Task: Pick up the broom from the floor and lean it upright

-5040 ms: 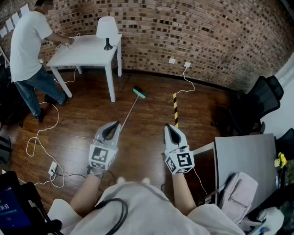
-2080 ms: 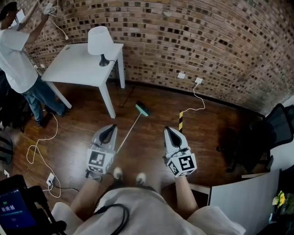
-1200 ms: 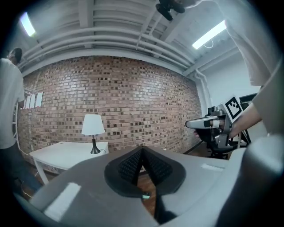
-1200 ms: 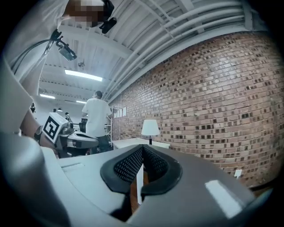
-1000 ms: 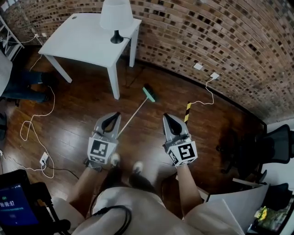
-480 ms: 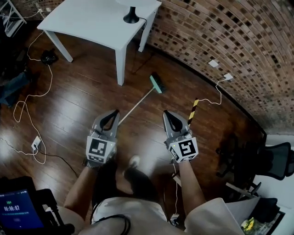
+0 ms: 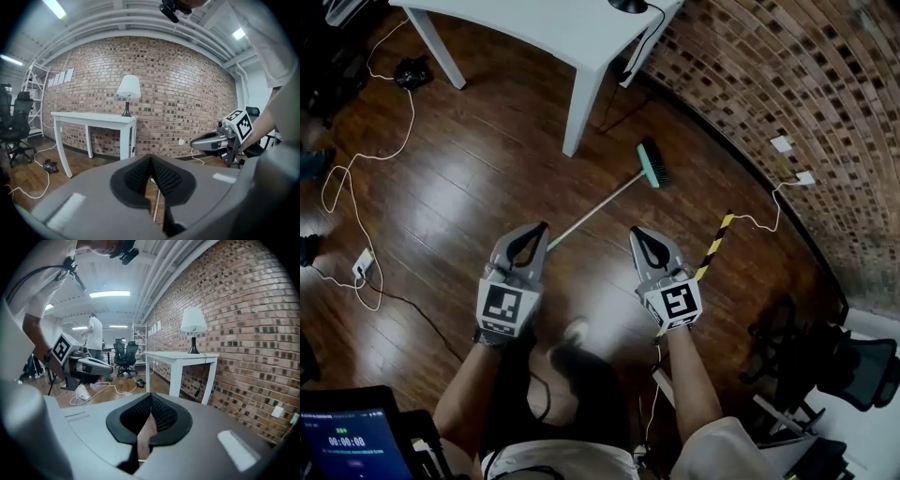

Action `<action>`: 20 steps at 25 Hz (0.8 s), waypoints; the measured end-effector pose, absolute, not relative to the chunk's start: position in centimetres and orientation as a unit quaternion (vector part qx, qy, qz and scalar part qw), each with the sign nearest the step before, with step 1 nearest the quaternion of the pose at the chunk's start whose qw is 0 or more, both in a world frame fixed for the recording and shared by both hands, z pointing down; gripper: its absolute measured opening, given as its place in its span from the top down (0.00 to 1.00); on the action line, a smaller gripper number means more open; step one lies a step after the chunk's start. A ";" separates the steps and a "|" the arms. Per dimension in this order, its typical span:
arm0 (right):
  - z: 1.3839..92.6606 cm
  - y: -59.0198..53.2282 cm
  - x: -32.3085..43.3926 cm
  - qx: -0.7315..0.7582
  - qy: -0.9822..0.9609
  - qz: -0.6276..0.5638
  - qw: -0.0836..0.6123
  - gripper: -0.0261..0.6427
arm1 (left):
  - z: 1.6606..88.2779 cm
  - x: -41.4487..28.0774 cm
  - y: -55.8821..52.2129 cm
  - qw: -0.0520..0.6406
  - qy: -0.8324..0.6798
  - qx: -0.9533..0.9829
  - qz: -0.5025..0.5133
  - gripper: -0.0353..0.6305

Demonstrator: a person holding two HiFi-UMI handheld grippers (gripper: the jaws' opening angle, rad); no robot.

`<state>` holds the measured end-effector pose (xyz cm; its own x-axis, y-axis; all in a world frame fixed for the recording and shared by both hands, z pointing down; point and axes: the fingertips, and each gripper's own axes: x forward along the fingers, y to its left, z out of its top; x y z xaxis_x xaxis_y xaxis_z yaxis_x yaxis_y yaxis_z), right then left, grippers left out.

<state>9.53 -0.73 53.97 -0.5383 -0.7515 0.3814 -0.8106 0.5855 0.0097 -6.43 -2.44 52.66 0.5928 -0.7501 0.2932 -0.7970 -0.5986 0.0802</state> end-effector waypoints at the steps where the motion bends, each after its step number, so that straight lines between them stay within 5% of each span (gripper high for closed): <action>1: 55.4 -0.8 9.1 0.442 -0.875 0.085 0.178 0.94 | 54.0 -6.6 -2.3 0.108 -0.441 0.884 0.113 0.95; 20: 84.5 0.3 5.9 0.337 -0.905 0.073 0.247 0.87 | 81.6 -9.2 1.5 0.169 -0.501 0.840 0.122 0.95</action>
